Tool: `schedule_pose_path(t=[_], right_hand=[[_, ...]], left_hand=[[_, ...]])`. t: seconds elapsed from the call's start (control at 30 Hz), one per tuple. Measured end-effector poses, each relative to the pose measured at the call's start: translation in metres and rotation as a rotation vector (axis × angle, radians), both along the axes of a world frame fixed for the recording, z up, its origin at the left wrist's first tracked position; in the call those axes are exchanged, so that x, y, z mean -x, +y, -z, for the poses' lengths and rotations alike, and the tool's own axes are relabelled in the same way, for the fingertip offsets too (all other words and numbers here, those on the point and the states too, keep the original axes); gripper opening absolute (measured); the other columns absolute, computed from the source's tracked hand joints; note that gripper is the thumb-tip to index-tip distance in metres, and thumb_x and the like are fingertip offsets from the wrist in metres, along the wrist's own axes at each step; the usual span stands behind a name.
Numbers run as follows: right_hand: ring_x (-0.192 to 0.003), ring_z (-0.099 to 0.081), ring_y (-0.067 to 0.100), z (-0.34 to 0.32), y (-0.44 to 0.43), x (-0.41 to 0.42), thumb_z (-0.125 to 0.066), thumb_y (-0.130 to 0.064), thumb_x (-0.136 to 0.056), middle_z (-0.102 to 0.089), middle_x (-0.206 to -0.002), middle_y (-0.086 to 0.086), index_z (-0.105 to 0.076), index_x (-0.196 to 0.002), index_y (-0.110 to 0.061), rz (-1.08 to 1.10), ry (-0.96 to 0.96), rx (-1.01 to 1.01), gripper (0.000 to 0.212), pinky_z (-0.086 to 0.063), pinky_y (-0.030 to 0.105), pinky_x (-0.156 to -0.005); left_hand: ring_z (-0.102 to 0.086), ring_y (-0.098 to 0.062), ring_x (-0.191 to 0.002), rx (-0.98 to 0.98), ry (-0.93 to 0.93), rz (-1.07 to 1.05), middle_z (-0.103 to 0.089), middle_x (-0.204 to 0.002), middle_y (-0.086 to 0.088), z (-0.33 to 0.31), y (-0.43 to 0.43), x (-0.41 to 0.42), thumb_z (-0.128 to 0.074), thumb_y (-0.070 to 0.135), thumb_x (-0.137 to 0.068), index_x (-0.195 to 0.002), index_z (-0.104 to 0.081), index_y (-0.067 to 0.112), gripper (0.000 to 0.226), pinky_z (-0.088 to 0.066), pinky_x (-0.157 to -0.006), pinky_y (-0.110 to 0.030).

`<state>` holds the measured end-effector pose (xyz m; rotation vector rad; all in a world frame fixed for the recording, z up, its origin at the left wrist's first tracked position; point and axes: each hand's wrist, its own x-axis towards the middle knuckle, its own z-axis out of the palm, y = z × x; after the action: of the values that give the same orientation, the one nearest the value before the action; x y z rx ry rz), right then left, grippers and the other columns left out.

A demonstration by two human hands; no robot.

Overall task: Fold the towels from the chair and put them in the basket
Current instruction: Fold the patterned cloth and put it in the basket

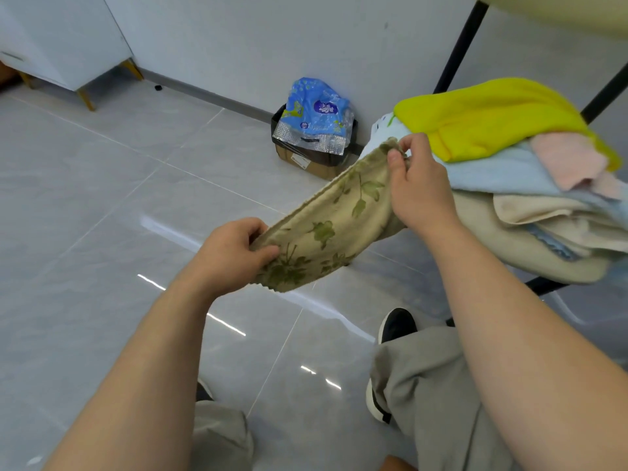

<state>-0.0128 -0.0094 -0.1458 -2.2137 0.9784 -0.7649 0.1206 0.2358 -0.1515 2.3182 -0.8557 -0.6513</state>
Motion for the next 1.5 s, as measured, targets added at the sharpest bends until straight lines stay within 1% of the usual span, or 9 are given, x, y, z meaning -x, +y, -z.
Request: schedule_pose_path(t=[0.13,0.23,0.43,0.63,0.93,1.1,1.3,1.4,1.5], right_hand=[[-0.099,-0.058,0.035,0.003,-0.008,0.004,-0.041,-0.033,-0.106,-0.054,-0.093,0.001,-0.047,-0.117,-0.012,0.079,0.069,-0.048,0.025,-0.037,0.037,-0.073],[-0.098,-0.057,0.035,0.004,-0.01,0.005,-0.039,-0.033,-0.106,-0.053,-0.093,0.002,-0.046,-0.116,-0.013,0.117,0.118,-0.052,0.024,-0.035,0.037,-0.071],[-0.096,-0.057,0.037,0.004,-0.013,0.006,-0.037,-0.036,-0.107,-0.058,-0.096,0.009,-0.044,-0.116,-0.014,0.176,0.18,-0.019,0.024,-0.034,0.038,-0.069],[-0.09,-0.056,0.037,0.006,-0.015,0.007,-0.037,-0.036,-0.107,-0.061,-0.098,0.012,-0.043,-0.113,-0.015,0.175,0.181,-0.005,0.023,-0.034,0.039,-0.067],[-0.079,-0.044,0.029,0.006,-0.013,0.005,-0.037,-0.036,-0.107,-0.053,-0.089,0.004,-0.042,-0.112,-0.016,0.168,0.198,-0.003,0.022,-0.034,0.04,-0.066],[-0.088,-0.052,0.034,0.003,-0.014,0.005,-0.037,-0.036,-0.107,-0.057,-0.095,0.008,-0.044,-0.114,-0.015,0.167,0.158,-0.028,0.024,-0.035,0.04,-0.069],[-0.095,-0.057,0.033,-0.001,-0.009,0.001,-0.041,-0.036,-0.105,-0.056,-0.094,0.002,-0.047,-0.119,-0.016,0.107,0.051,-0.077,0.025,-0.03,0.035,-0.07],[-0.092,-0.058,0.034,-0.002,-0.004,-0.001,-0.042,-0.036,-0.104,-0.058,-0.091,0.005,-0.048,-0.119,-0.016,0.082,-0.001,-0.078,0.025,-0.032,0.035,-0.07],[-0.088,-0.056,0.031,-0.004,-0.002,-0.003,-0.042,-0.036,-0.105,-0.058,-0.091,0.004,-0.049,-0.118,-0.016,0.073,-0.035,-0.081,0.025,-0.036,0.037,-0.071]], left_hand=[[-0.063,-0.013,-0.076,0.073,-0.073,-0.05,-0.066,-0.081,0.005,0.002,-0.002,0.0,-0.057,0.037,-0.098,-0.091,-0.062,0.026,0.014,-0.048,-0.06,-0.029],[-0.064,-0.009,-0.075,0.152,-0.055,-0.072,-0.067,-0.082,0.008,-0.001,-0.003,0.002,-0.067,0.039,-0.092,-0.094,-0.063,0.029,0.011,-0.049,-0.06,-0.028],[-0.072,-0.016,-0.077,0.086,0.156,0.023,-0.074,-0.084,0.002,-0.006,0.004,-0.002,-0.09,0.015,-0.07,-0.097,-0.069,0.024,0.035,-0.06,-0.071,-0.039],[-0.07,-0.016,-0.065,0.158,0.174,-0.151,-0.075,-0.074,-0.002,-0.007,0.006,-0.007,-0.091,0.02,-0.069,-0.086,-0.07,0.016,0.027,-0.052,-0.058,-0.027],[-0.066,-0.014,-0.063,0.075,0.066,-0.165,-0.072,-0.066,0.003,-0.004,0.006,-0.008,-0.084,0.027,-0.078,-0.078,-0.073,0.021,0.013,-0.047,-0.057,-0.027],[-0.073,-0.029,-0.079,0.187,0.203,-0.357,-0.075,-0.078,-0.008,0.001,0.007,-0.016,-0.078,0.012,-0.084,-0.085,-0.074,0.016,0.006,-0.06,-0.08,-0.043],[-0.071,-0.033,-0.088,0.418,0.449,-0.699,-0.071,-0.105,-0.022,0.008,0.005,-0.027,-0.064,0.021,-0.097,-0.105,-0.064,-0.002,0.025,-0.06,-0.079,-0.04],[-0.066,-0.025,-0.092,0.432,0.274,-0.774,-0.065,-0.108,-0.008,0.005,0.0,-0.024,-0.056,0.037,-0.099,-0.109,-0.053,0.013,0.027,-0.058,-0.081,-0.041],[-0.051,-0.01,-0.076,0.369,-0.042,-0.722,-0.052,-0.087,0.008,-0.005,-0.004,-0.015,-0.046,0.04,-0.103,-0.11,-0.044,0.022,0.018,-0.039,-0.067,-0.027]])
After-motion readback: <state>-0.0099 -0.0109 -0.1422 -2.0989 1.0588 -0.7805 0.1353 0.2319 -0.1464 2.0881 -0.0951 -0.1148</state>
